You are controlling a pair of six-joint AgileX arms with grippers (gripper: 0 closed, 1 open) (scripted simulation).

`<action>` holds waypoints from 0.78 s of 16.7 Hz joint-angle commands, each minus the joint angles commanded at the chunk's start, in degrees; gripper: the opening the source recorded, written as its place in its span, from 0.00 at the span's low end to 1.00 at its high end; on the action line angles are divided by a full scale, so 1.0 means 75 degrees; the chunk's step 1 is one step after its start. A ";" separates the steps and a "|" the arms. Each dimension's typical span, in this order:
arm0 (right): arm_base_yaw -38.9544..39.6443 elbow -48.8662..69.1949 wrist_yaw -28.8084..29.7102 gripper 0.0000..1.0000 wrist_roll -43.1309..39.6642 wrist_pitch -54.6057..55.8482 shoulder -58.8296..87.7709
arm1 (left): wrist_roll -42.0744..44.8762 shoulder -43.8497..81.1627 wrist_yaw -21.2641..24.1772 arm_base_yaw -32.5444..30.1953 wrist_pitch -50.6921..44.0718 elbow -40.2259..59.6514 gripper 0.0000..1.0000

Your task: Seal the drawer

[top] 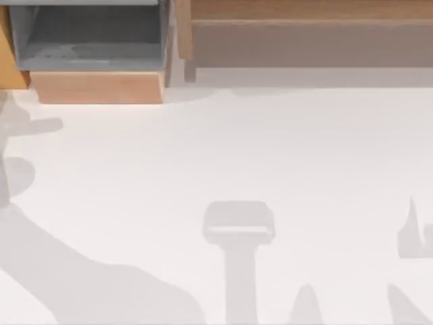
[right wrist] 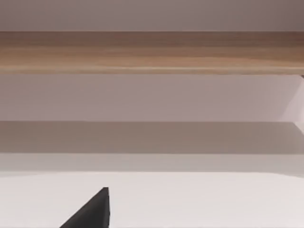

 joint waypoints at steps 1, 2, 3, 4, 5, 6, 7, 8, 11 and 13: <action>0.0000 0.0000 0.0000 1.00 0.0000 0.0000 0.0000 | -0.0007 0.0014 -0.0009 -0.0010 -0.0024 0.0027 0.00; 0.0000 0.0000 0.0000 1.00 0.0000 0.0000 0.0000 | -0.0007 0.0014 -0.0009 -0.0010 -0.0024 0.0027 0.00; 0.0000 0.0000 0.0000 1.00 0.0000 0.0000 0.0000 | -0.0007 0.0014 -0.0009 -0.0010 -0.0024 0.0027 0.00; 0.0000 0.0000 0.0000 1.00 0.0000 0.0000 0.0000 | -0.0007 0.0014 -0.0009 -0.0010 -0.0024 0.0027 0.00; 0.0000 0.0000 0.0000 1.00 0.0000 0.0000 0.0000 | -0.0007 0.0014 -0.0009 -0.0010 -0.0024 0.0027 0.08; 0.0000 0.0000 0.0000 1.00 0.0000 0.0000 0.0000 | -0.0007 0.0014 -0.0009 -0.0010 -0.0024 0.0027 0.15; 0.0000 0.0000 0.0000 1.00 0.0000 0.0000 0.0000 | -0.0007 0.0014 -0.0009 -0.0010 -0.0024 0.0027 0.23; 0.0000 0.0000 0.0000 1.00 0.0000 0.0000 0.0000 | -0.0007 0.0014 -0.0009 -0.0010 -0.0024 0.0027 0.30; 0.0000 0.0000 0.0000 1.00 0.0000 0.0000 0.0000 | -0.0007 0.0014 -0.0009 -0.0010 -0.0024 0.0027 0.53; 0.0000 0.0000 0.0000 1.00 0.0000 0.0000 0.0000 | -0.0007 0.0014 -0.0009 -0.0010 -0.0024 0.0027 0.68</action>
